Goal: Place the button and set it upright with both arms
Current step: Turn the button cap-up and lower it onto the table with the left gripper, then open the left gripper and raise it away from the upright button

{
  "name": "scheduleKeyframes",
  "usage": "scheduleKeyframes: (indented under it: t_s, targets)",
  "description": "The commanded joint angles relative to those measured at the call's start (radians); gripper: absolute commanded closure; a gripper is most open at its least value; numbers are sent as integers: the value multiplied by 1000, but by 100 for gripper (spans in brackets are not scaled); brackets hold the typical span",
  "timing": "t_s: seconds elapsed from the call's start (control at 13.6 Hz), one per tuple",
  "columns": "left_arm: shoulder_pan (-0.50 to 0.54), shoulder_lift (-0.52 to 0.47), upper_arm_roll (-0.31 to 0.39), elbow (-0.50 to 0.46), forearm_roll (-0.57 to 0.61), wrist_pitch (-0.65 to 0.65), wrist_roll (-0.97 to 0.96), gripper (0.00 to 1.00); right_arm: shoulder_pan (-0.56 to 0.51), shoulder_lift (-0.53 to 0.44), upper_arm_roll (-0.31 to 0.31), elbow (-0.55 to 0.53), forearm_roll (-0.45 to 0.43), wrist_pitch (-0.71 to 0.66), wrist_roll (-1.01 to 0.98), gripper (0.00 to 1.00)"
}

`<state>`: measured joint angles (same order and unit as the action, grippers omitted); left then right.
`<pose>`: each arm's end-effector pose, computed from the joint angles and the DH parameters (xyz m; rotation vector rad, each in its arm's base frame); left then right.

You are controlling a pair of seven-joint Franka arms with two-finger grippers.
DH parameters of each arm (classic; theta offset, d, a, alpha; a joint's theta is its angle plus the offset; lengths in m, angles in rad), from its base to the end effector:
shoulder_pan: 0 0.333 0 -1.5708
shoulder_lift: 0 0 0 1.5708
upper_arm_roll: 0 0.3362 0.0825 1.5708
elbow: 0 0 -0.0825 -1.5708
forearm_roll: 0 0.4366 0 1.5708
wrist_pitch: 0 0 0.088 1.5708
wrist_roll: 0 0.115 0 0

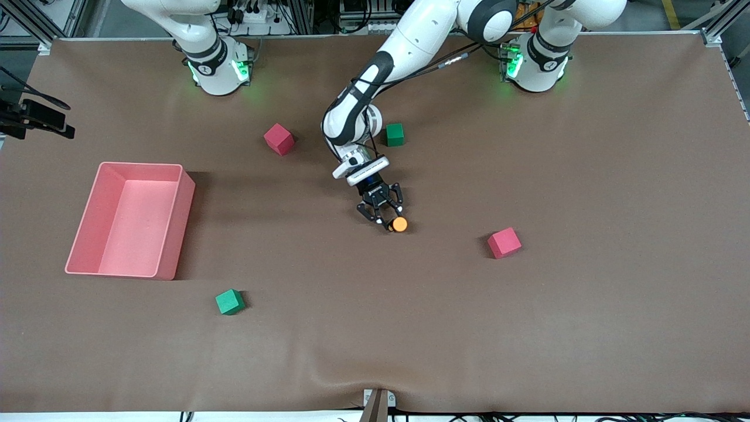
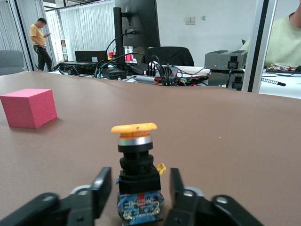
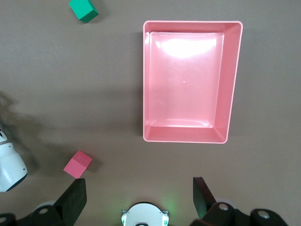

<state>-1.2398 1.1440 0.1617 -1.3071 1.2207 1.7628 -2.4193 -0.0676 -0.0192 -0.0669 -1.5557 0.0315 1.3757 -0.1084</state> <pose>0.4077 -0.6172 0.0288 -2.1470 -0.5945 -1.7117 0.5733 -0.0738 0.6406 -3.0802 0.0345 0.2403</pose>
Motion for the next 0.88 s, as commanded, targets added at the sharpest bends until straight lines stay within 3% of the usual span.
scheduleKeyframes:
  t_s: [0.0, 0.51, 0.81]
  targets:
    - [-4, 13, 7, 26, 26, 1, 23, 0, 3, -2, 1, 8, -10, -7, -10, 0]
    - [-52, -58, -22, 11, -18, -22, 34, 0, 22, 1, 4, 9, -18, 5, -10, 0]
    - [-72, -93, -86, -6, -56, -110, 104, 0, 43, 4, 6, 6, -12, 39, -10, 0]
